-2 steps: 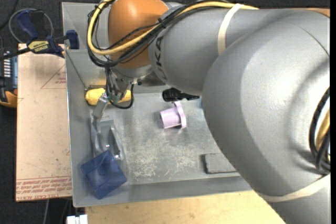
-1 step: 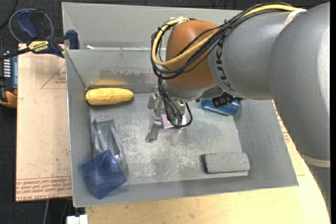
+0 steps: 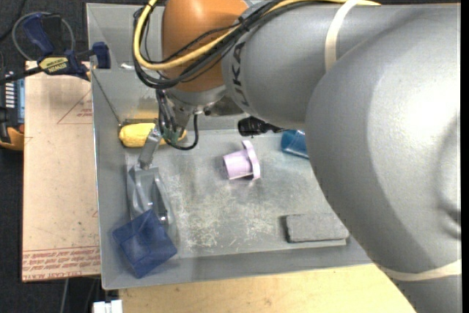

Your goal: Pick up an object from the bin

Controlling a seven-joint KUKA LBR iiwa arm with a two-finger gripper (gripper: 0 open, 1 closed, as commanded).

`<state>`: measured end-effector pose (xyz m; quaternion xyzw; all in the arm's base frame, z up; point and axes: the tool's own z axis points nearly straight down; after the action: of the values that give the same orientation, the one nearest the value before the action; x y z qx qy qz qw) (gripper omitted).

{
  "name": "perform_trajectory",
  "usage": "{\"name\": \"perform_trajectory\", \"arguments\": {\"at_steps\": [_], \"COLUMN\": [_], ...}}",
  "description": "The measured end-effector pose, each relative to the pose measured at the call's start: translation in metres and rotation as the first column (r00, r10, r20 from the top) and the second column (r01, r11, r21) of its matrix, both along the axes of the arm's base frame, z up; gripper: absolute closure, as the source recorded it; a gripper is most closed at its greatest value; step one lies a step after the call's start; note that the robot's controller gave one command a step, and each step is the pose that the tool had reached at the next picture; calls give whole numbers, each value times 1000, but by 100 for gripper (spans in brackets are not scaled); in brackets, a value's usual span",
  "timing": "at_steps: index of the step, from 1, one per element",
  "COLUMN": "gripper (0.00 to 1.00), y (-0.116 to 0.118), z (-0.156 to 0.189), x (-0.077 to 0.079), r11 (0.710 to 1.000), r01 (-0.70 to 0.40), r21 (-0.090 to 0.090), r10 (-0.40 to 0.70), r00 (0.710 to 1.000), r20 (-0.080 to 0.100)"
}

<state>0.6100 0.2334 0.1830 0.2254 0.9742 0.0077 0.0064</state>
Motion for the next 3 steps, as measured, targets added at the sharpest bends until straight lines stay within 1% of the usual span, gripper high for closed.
{"name": "perform_trajectory", "arguments": {"at_steps": [1,2,3], "gripper": [0,0,0], "y": [-111,-25,-115], "z": [-28,9,-50], "x": [27,7,-11], "r11": [973,998,976], "r01": [-230,-68,-220], "r21": [-13,3,-10], "r10": [230,68,220], "r00": [973,998,976], "r20": [-8,4,-5]}}
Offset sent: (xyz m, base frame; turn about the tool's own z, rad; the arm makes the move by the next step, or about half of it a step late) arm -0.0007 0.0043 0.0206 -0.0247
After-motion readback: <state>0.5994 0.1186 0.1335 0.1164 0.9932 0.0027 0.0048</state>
